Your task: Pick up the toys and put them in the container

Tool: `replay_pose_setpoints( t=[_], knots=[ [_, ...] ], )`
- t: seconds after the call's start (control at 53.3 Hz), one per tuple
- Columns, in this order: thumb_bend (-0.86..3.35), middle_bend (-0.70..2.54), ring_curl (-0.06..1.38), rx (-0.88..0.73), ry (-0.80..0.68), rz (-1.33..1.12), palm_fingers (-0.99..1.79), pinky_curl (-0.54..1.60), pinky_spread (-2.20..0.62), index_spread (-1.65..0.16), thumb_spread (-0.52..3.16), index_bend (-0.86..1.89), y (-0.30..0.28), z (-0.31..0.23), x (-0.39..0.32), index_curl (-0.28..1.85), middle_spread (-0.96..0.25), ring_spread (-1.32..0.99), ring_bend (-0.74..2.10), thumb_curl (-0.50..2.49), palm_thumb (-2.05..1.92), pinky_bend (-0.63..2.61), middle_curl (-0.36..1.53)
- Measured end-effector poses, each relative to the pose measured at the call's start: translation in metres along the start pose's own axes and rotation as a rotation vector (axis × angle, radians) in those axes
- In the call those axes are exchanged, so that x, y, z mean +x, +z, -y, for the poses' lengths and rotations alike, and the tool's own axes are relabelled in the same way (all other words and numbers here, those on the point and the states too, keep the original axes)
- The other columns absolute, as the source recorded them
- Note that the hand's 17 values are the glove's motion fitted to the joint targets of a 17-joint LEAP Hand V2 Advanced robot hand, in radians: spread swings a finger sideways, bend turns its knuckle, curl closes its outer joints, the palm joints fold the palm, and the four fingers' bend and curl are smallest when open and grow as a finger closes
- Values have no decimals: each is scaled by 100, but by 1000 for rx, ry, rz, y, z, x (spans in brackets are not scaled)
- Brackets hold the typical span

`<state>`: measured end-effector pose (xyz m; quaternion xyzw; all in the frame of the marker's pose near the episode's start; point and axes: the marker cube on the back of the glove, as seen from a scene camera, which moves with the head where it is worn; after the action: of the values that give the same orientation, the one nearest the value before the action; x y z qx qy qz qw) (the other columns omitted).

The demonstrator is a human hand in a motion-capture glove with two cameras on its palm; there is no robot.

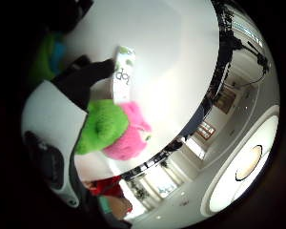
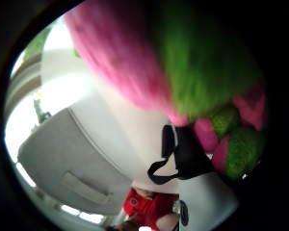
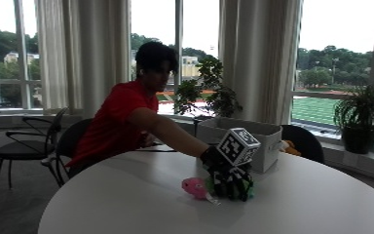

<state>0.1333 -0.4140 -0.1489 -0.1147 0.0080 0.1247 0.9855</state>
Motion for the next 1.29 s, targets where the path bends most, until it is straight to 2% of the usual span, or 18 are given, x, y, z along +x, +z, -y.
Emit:
replay_pose_setpoints(
  t=[0.019,0.038,0.056,0.075,0.113,0.131,0.15,0.225,0.413,0.544,0.694,0.75,0.788,0.844,1.013,1.106,1.219,1.294],
  knots=[
    [6,17,32,17,0,0,8,41,-12,-37,120,7,1,-1,-2,8,-2,-7,89,38,23,153,30],
    [3,17,28,43,0,-3,-13,39,-5,-37,119,7,2,-3,-3,8,-1,-4,80,37,19,148,30],
    [7,17,34,80,-1,-11,14,41,-17,-38,122,9,3,-4,-5,8,-3,-11,95,39,26,153,30],
    [8,17,33,125,-3,-20,18,39,-20,-39,123,8,5,-6,-7,7,-3,-13,97,39,28,154,29],
    [14,20,37,216,0,-33,50,37,-26,-40,128,18,9,-11,-10,9,-8,-22,112,42,38,150,30],
    [12,15,33,256,7,-38,35,36,-28,-41,128,11,11,-14,-12,7,-7,-22,108,41,36,151,28],
    [16,24,39,293,17,-44,57,38,-30,-41,127,19,12,-18,-13,11,-11,-26,117,44,43,150,31],
    [23,41,39,389,40,-90,88,35,-33,-42,114,28,16,-38,-16,13,-20,-32,119,54,62,139,37],
    [25,51,46,472,12,-54,101,39,-36,-44,89,46,-21,-112,-38,24,-31,-39,119,67,73,129,45],
    [26,54,49,631,-58,-20,101,41,-37,-44,74,52,-85,-168,-51,29,-34,-41,121,76,75,128,50],
    [25,57,52,647,-196,125,98,44,-37,-45,61,57,-143,-231,-101,35,-37,-42,123,84,75,128,55],
    [25,58,53,620,-320,120,96,46,-38,-45,57,58,-154,-252,-130,37,-38,-43,123,86,75,128,57],
    [25,59,53,610,-401,96,94,46,-38,-45,55,59,-156,-265,-151,39,-39,-43,123,88,75,129,58],
    [25,59,54,586,-361,89,91,47,-38,-45,52,59,-158,-270,-177,41,-39,-44,123,90,74,130,60],
    [23,59,57,408,-464,-75,84,50,-38,-46,43,59,-116,-259,-248,47,-41,-45,123,97,72,132,64],
    [20,57,58,368,-335,-29,74,51,-38,-47,42,53,-102,-249,-268,48,-41,-46,123,99,69,135,66],
    [16,53,59,336,-489,-35,57,51,-39,-48,42,39,-102,-266,-278,49,-41,-48,122,100,66,135,67],
    [5,39,57,294,-681,-55,32,49,-37,-46,68,16,-108,-286,-275,43,-35,-45,120,93,46,138,62]
  ],
)
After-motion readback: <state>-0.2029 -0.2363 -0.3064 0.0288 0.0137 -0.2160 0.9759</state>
